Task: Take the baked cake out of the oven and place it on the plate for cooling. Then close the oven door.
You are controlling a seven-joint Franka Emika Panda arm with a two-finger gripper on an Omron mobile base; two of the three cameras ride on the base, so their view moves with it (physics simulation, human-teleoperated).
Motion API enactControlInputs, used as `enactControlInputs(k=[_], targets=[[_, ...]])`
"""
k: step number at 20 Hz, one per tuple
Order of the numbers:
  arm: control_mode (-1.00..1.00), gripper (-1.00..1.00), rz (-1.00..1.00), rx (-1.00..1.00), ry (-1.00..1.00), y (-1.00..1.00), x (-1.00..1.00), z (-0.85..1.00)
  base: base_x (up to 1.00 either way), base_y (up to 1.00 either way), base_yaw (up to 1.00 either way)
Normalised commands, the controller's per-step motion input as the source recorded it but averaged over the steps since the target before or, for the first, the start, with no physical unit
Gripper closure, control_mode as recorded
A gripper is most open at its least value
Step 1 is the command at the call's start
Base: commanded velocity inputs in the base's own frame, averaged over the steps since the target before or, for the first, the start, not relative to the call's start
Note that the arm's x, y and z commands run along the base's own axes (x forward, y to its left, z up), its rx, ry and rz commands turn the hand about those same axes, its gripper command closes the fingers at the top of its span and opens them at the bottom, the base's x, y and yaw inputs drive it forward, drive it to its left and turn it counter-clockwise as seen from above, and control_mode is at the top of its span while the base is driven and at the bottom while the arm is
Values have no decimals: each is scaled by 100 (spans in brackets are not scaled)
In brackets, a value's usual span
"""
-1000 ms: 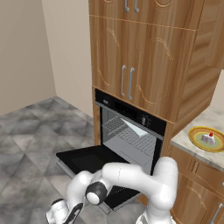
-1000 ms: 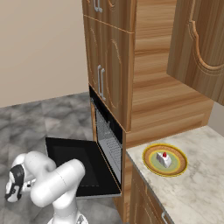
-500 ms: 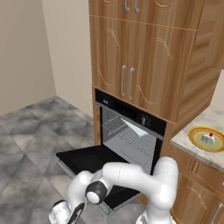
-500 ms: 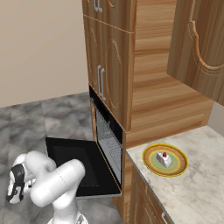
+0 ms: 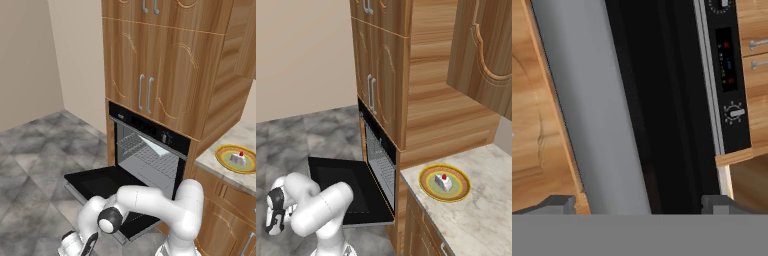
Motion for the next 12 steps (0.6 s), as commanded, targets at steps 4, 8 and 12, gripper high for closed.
enactControlInputs(k=[4,8,12], targets=[[-100,-100,0,-18,-8,0,8,0,0,0,0],[-100,-100,0,-19,-8,-1,16,0,0,0,0],[-100,-100,-2,-20,-4,-6,28,0,0,0,0]])
